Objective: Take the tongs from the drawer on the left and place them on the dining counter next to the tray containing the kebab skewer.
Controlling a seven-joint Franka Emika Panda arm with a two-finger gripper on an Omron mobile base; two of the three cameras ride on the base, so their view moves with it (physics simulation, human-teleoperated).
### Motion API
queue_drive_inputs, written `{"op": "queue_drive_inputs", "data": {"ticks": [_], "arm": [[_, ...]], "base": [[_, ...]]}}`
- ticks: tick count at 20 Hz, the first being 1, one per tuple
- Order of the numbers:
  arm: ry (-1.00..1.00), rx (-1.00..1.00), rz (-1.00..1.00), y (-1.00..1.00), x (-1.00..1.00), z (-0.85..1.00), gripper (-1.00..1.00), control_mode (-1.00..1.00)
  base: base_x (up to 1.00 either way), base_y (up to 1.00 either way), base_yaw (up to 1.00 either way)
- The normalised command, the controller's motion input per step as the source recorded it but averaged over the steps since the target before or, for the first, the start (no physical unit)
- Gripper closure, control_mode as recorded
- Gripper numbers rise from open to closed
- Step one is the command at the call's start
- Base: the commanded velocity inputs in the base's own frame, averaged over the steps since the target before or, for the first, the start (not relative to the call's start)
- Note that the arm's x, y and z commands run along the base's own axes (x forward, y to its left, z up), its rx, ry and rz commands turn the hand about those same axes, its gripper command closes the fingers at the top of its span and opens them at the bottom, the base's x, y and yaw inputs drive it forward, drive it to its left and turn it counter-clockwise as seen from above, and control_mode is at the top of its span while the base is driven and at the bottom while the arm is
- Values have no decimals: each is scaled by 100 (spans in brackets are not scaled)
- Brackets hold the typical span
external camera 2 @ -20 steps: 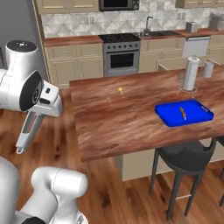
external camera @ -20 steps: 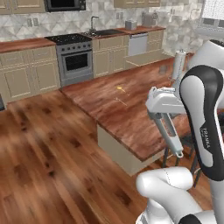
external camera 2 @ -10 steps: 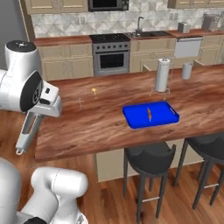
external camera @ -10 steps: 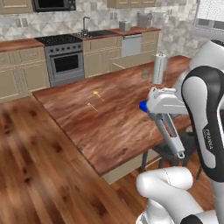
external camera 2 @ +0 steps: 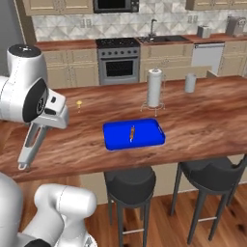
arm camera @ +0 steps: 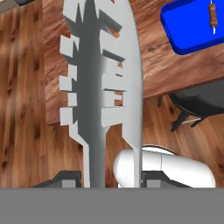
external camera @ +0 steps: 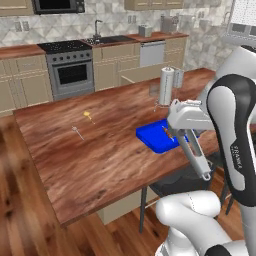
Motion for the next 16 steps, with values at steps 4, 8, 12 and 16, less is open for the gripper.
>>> {"op": "queue_drive_inputs", "data": {"ticks": [4, 8, 12, 16], "arm": [[0, 0, 0, 0, 0, 0, 100, 100], [0, 0, 0, 0, 0, 0, 100, 100], [0, 0, 0, 0, 0, 0, 100, 100], [0, 0, 0, 0, 0, 0, 100, 100]], "base": [[29, -29, 18], [8, -6, 9], [0, 0, 0], [0, 0, 0]]}}
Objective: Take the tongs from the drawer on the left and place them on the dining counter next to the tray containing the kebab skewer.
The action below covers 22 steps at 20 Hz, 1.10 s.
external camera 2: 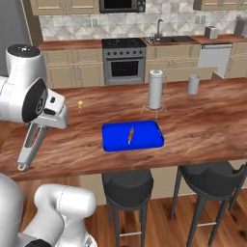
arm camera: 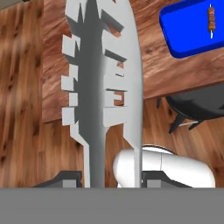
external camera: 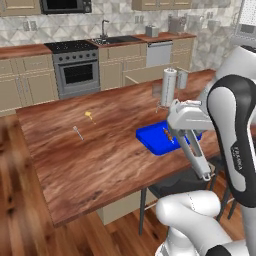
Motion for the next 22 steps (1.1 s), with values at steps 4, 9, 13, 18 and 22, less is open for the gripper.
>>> {"op": "queue_drive_inputs", "data": {"ticks": [4, 9, 13, 18, 22], "arm": [[0, 0, 0, 0, 0, 0, 100, 100], [20, 0, 1, 12, 77, 0, 100, -100], [35, 0, 7, 8, 100, 0, 100, -100], [33, 0, 14, 0, 100, -8, 100, -100], [8, 0, 13, -7, 94, -45, 100, -100]], "base": [[0, 0, 0], [0, 0, 0], [0, 0, 0], [0, 0, 0], [0, 0, 0]]}}
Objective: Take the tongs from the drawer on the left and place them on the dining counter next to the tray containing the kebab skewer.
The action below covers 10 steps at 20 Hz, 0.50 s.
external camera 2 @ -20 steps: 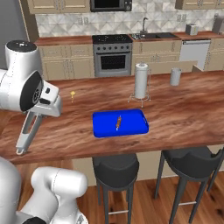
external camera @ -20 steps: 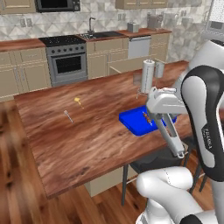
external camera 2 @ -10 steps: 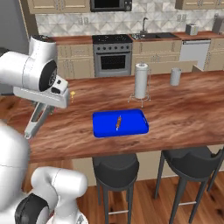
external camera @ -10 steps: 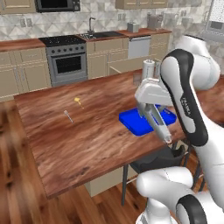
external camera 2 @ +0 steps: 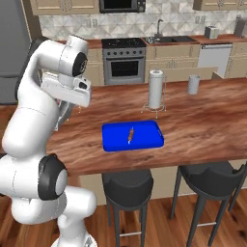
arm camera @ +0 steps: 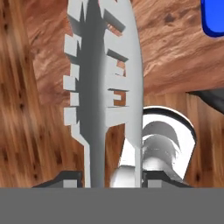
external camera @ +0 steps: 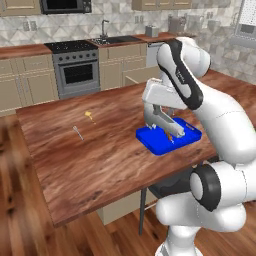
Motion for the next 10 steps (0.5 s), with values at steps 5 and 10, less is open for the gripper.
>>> {"op": "queue_drive_inputs", "data": {"ticks": [5, 10], "arm": [[0, 0, 4, -4, 44, -53, 100, -100], [-7, 0, 0, 1, 7, -43, 100, -100]], "base": [[0, 0, 0], [0, 0, 0]]}}
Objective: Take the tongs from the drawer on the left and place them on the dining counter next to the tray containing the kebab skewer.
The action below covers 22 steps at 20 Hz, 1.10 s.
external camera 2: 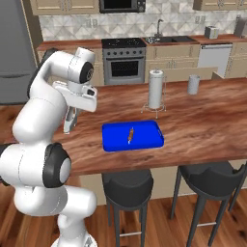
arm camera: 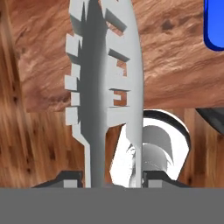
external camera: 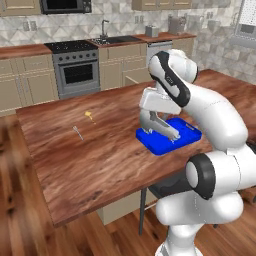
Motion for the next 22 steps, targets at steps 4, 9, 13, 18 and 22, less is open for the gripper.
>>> {"op": "queue_drive_inputs", "data": {"ticks": [4, 9, 13, 18, 22], "arm": [[-14, -3, -7, 20, 9, -38, 100, -100], [-14, -4, -14, 21, 46, -51, 100, -100], [-1, -2, -10, 1, 60, -5, 100, -100], [0, 0, -4, 0, 77, 0, 100, -100], [4, 0, 0, -11, 54, 0, 100, -100]], "base": [[0, 0, 0], [0, 0, 0], [0, 0, 0], [0, 0, 0], [0, 0, 0]]}}
